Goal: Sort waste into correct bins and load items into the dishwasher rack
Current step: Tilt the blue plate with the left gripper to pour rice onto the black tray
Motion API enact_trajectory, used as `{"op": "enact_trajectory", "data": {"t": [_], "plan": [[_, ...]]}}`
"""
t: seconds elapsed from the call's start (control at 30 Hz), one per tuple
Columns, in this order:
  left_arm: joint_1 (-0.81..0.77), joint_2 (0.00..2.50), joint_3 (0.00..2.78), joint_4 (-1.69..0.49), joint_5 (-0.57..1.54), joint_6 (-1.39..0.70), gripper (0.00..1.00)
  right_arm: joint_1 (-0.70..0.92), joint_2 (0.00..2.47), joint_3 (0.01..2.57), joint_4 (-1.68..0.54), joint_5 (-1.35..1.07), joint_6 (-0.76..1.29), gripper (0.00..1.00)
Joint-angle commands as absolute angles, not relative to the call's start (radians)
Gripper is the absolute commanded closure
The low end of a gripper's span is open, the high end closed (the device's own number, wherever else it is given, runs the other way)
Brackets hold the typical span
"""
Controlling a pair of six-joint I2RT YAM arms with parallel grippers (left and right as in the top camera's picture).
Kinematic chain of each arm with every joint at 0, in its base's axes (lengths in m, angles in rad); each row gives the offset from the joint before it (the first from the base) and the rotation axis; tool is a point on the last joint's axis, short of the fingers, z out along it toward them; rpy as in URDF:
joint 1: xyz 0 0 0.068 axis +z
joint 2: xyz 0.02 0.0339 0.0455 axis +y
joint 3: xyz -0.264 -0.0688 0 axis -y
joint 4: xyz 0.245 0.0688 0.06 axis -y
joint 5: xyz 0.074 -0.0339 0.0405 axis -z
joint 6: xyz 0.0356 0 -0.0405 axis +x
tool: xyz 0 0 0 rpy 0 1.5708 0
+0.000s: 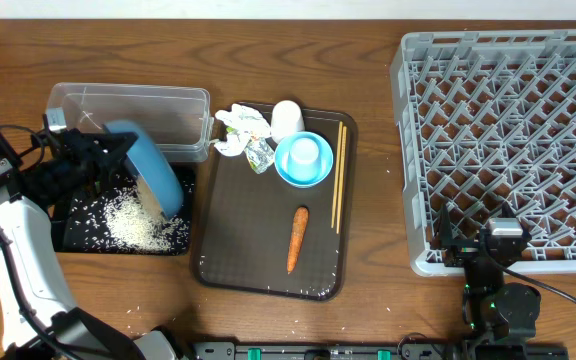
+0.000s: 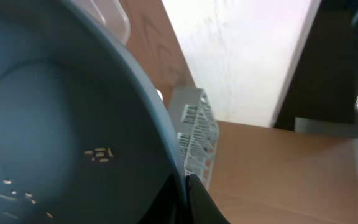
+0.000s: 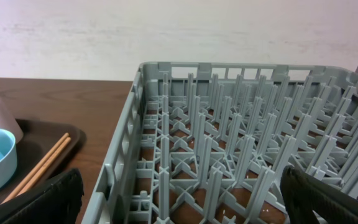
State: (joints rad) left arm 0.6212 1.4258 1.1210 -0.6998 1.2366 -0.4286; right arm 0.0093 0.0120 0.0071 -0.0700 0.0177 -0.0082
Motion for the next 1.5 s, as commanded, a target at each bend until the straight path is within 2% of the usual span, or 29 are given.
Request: {"op": "enact_trajectory", "data": {"t": [0.0,0.37,0.63,0.87,1.1,1.2,1.27,1.37,1.43,1.47], "plan": [[0.633,1.427,1.118,-0.693,1.34,-0.4,0.94,0.007,0.007,0.006,-0.074,0.018,-0.016,0.01],[0.74,1.428,1.117,-0.7,1.385,-0.381,0.94,0.007,0.007,0.006,-0.074,0.018,-0.016,0.01],[0.816,1.43,1.116,-0.784,1.442,-0.331,0.94,0.007,0.007,0.006,-0.074,0.018,-0.016,0.01],[0.842,1.431,1.116,-0.8,1.426,-0.3,0.94,0.007,0.007,0.006,-0.074,0.018,-0.016,0.01],[0.846,1.432,1.116,-0.832,1.514,-0.28,0.94,0.007,0.007,0.006,-0.074,0.018,-0.016,0.01],[0.848,1.434,1.116,-0.833,1.46,-0.285,0.94,0.007,0.007,0.006,-0.074,0.018,-0.016,0.01],[0.848,1.433,1.116,-0.867,1.532,-0.226,0.94,0.007,0.007,0.006,-0.074,0.018,-0.016,0.01],[0.848,1.437,1.116,-0.856,1.478,-0.247,0.94,0.007,0.007,0.006,-0.074,0.018,-0.016,0.01],[0.848,1.437,1.116,-0.907,1.573,-0.213,0.94,0.007,0.007,0.006,-0.074,0.018,-0.016,0.01],[0.85,1.436,1.117,-0.889,1.556,-0.21,0.94,0.007,0.007,0.006,-0.074,0.018,-0.016,0.01]]}}
